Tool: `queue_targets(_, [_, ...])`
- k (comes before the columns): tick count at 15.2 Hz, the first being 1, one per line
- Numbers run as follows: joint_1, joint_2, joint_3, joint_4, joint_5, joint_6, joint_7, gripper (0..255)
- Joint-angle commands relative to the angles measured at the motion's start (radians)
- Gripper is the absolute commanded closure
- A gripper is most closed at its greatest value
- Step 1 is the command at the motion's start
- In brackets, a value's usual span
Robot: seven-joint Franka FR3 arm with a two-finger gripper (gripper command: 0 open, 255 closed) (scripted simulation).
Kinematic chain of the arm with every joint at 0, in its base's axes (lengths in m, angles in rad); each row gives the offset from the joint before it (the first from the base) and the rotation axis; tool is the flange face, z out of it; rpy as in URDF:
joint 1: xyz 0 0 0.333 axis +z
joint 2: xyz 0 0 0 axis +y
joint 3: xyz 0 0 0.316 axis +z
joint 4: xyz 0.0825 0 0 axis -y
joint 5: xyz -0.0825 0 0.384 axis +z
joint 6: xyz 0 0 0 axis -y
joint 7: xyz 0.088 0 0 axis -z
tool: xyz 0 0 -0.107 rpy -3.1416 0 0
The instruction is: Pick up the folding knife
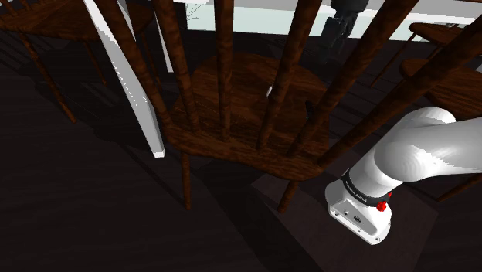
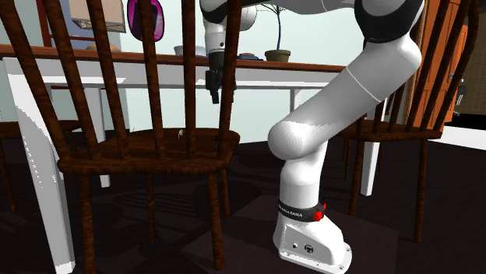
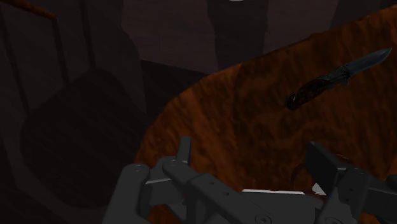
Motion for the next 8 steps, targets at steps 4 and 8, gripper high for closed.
queue_targets(4, [-0.045,-0.098,0.053,-0.092,0.087,-0.013,0.201,0])
queue_targets(8, [-0.098,-0.224,0.146,-0.197,0.231,-0.026,0.478,0])
